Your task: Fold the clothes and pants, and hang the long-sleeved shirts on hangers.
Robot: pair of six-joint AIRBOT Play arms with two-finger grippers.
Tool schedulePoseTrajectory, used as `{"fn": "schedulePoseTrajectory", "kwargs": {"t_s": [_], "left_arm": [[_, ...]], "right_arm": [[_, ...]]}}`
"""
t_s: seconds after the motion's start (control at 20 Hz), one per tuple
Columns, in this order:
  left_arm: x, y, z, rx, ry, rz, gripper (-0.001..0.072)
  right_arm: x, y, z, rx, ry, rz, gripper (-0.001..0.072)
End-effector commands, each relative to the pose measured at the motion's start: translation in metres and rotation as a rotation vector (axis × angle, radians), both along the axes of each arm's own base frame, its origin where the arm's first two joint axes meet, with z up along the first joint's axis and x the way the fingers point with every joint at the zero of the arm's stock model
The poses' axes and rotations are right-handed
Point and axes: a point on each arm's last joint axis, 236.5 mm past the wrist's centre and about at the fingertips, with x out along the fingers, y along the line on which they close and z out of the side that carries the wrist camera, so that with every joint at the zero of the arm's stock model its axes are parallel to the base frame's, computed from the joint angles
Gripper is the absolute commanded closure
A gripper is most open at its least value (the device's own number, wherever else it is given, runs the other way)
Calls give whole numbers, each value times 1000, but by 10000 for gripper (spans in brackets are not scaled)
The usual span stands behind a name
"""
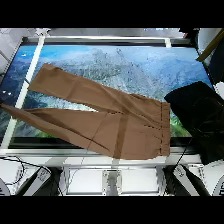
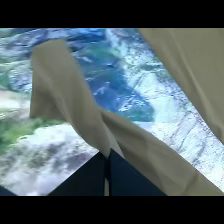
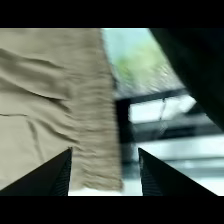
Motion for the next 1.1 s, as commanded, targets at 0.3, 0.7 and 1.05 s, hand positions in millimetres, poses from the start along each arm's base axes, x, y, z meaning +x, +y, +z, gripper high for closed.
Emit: {"fn": "schedulePoseTrajectory", "kwargs": {"t_s": [0.3,0.7,1.05], "left_arm": [[3,-5,-12,2,48,-29,700],[-2,-10,-18,-20,84,-42,700],[-3,-11,-19,-22,86,-43,699]], "right_arm": [[-61,48,-83,301,393,33,215],[-94,73,-107,355,448,64,220],[-68,95,-119,337,346,96,225]]}}
